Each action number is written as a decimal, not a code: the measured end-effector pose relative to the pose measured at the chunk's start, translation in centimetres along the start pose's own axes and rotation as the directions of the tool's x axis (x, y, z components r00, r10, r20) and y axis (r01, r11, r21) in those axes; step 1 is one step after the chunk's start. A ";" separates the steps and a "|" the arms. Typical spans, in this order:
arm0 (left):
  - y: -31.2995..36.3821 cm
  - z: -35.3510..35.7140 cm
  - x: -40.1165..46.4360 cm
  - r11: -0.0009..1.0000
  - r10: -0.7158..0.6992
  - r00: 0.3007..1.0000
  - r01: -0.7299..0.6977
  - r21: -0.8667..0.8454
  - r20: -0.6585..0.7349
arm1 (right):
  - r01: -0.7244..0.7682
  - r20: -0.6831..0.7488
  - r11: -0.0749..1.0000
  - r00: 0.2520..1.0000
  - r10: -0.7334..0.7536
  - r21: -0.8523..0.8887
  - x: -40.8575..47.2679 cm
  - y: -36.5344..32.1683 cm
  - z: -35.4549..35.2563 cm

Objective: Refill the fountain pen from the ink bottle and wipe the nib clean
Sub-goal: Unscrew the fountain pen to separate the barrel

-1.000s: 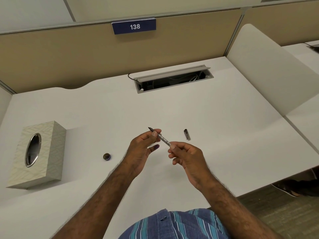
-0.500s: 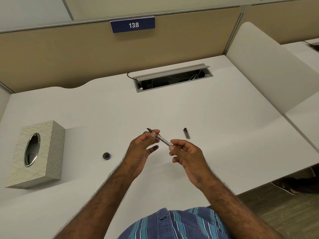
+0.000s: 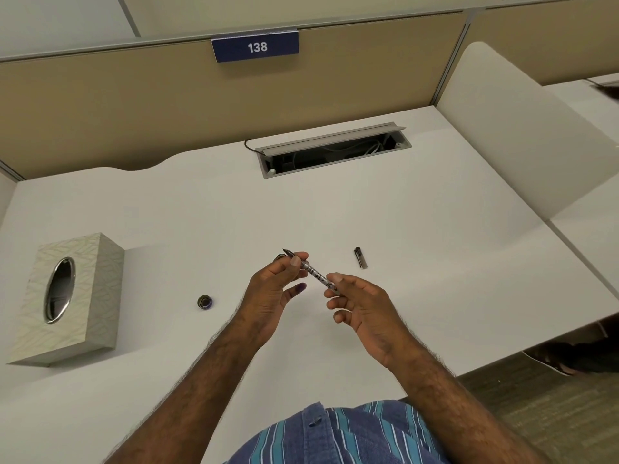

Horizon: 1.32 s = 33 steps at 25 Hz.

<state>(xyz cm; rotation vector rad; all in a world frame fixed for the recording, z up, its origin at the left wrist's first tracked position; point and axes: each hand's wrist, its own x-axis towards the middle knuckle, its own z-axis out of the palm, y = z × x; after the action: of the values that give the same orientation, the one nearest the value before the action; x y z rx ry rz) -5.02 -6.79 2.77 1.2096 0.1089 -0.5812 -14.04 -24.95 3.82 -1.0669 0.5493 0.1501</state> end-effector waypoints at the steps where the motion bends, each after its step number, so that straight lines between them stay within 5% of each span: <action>1: 0.0 0.0 0.0 1.000 0.002 1.000 -0.002 -0.001 0.001 | -0.023 0.010 1.000 1.000 0.023 0.003 0.0 0.0 0.0; 33: 0.2 0.3 -0.3 1.000 0.025 1.000 -0.025 0.016 0.016 | 0.052 -0.021 0.987 0.998 -0.056 -0.150 -0.3 0.0 0.4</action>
<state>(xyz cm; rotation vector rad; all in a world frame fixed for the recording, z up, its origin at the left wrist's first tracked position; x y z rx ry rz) -5.25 -6.93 3.14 1.2202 0.0762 -0.5705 -14.16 -24.62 4.12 -1.2303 0.5374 0.1323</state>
